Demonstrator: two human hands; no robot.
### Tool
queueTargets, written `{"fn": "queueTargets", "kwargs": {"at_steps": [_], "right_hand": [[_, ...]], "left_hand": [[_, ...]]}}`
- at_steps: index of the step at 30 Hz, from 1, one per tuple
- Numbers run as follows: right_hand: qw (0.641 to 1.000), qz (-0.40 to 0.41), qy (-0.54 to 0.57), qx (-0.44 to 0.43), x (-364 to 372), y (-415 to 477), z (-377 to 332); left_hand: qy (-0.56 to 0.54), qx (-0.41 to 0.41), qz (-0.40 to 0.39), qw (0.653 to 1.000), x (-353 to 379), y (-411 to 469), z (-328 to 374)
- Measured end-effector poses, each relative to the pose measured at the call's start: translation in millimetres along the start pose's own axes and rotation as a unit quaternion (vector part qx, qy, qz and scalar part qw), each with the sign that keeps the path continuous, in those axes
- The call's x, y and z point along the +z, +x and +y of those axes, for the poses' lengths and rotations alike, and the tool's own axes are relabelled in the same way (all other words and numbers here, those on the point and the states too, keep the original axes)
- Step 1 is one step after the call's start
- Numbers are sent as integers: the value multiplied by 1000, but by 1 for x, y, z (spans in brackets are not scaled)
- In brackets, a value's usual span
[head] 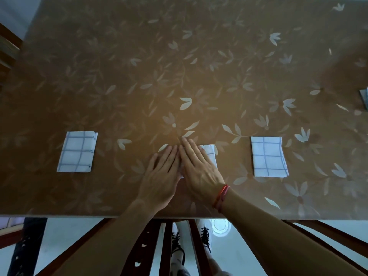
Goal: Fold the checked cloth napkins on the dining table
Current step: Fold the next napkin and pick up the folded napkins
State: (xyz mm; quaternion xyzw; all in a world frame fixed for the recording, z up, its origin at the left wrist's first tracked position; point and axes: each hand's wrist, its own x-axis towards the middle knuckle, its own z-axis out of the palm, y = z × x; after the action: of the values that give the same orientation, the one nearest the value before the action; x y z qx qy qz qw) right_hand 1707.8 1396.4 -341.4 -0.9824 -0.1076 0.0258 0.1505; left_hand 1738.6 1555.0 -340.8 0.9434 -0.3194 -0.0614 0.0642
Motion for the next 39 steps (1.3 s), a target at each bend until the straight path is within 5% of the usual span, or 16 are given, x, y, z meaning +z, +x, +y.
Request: {"fn": "queueTargets", "kwargs": {"at_steps": [24,31,39], "right_hand": [[985,-117,-123,24,-27,-18,55],[985,-142,-98,27,-39,-13,50],[980,-190,-41,44,-63,0,48]], "left_hand": [[-10,-22,-30,999,-1,0,2],[-49,-23,24,998,-24,19,9],[-61,-103,-79,990,-41,52,16]]}}
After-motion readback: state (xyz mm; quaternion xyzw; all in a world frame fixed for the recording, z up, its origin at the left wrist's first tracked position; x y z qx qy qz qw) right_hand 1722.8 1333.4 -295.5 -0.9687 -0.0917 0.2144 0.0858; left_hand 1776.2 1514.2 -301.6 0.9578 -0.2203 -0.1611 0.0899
